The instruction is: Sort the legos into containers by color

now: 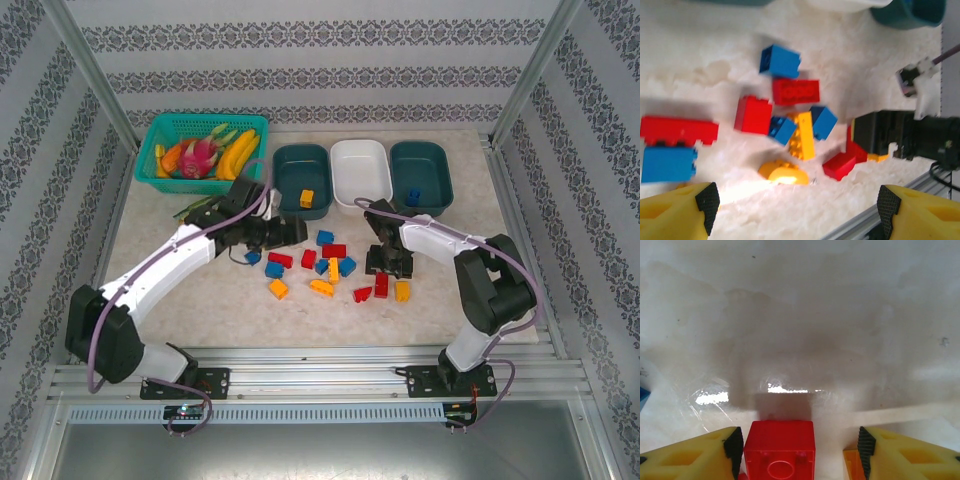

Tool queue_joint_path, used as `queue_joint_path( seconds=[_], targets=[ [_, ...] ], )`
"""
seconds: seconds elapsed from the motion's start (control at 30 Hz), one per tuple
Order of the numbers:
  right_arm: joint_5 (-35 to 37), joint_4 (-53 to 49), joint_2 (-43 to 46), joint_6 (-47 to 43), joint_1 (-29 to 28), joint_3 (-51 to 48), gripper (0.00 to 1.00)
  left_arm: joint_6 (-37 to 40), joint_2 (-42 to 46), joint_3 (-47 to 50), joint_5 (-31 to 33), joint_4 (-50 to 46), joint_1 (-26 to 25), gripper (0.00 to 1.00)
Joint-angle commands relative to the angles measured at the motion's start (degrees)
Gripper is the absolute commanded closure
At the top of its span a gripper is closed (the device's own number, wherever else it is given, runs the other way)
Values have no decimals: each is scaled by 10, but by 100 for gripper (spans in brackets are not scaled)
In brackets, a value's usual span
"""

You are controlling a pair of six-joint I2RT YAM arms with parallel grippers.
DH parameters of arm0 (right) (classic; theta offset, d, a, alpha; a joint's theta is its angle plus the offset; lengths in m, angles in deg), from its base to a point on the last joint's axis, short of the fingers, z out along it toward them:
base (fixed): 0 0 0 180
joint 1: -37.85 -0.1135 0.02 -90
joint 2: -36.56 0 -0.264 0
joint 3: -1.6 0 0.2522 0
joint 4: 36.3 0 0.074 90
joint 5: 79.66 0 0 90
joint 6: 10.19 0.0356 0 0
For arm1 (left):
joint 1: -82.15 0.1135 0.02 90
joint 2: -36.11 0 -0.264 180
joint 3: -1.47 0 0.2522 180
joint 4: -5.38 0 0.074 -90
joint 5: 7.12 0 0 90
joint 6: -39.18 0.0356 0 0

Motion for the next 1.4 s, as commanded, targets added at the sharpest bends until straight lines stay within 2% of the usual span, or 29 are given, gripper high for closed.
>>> queue_joint_path(
  seconds=[0.0,0.33,0.37,0.5,0.8,0.93,1.07,1.37],
  targets=[
    [-15,-4,-12,5,-3,5,39,-31,43,22,-8,39,-7,16],
    [-17,2,-14,34,-33,-11,46,-28,42,23,-12,38,-16,16],
    [-17,6,-16,38,-36,-13,48,-27,39,23,-17,42,-17,17],
    [-16,9,-28,48,-37,-1,65,-27,34,30,-36,60,-21,17],
    [-1,-18,14,37,-20,48,78,-40,23,8,-46,75,-22,17],
    [26,-30,31,5,1,116,78,-58,3,-32,-40,90,-18,16],
    [42,-12,-5,-31,23,211,78,-71,-52,-78,-58,130,1,15],
    [42,22,-219,-60,71,448,77,-93,-176,-206,-71,175,50,16]
  ],
)
